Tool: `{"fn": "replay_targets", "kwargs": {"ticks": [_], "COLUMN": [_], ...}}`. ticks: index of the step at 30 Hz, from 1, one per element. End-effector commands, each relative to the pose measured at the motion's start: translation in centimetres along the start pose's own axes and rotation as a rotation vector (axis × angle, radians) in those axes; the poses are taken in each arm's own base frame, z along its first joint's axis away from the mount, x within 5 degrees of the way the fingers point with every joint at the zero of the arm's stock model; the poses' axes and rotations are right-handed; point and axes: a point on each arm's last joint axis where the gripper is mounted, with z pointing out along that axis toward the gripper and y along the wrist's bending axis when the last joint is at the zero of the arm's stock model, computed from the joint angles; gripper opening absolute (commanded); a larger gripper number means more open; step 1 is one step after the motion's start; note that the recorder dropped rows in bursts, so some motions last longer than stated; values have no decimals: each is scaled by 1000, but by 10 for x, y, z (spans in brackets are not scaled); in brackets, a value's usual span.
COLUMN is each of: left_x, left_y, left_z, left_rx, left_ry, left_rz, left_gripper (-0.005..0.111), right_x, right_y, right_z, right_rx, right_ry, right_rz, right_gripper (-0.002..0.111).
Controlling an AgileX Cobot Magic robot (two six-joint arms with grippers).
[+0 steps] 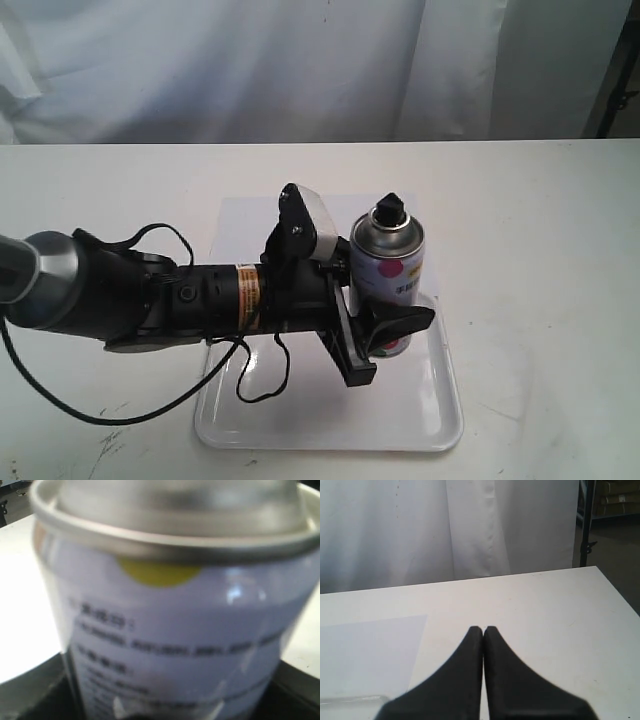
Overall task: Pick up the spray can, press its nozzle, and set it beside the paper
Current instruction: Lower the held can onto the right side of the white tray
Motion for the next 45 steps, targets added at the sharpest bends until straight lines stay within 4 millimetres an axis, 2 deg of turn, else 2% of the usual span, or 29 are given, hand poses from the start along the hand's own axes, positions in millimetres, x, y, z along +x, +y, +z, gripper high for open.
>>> {"fn": "replay_targets", "kwargs": {"ticks": [1,16,26,32,36,38,45], "left_x": [-4,17,39,39,44,44,45], "left_y": [6,25,35,34,37,37,35], "left_z": [10,37,45,45,45,45,45], "left_rx": [18,18,-38,-35,-60,-63,-41], "left_ry": [-54,-40,-24,-29,22,27,38], "left_rz": [28,14,-40,-17,-25,-27,-12], "left_gripper": [0,0,0,0,10,22,23], "right_x": [1,1,1,1,1,1,1], "right_y": [0,0,0,0,0,0,-1], "right_z": [0,0,0,0,0,0,0], "right_rx": [3,3,3,3,3,3,6], "right_ry": [0,0,0,0,0,0,-2], "right_rz": [12,12,12,12,12,12,12], "right_gripper": [0,0,0,0,0,0,0]}}
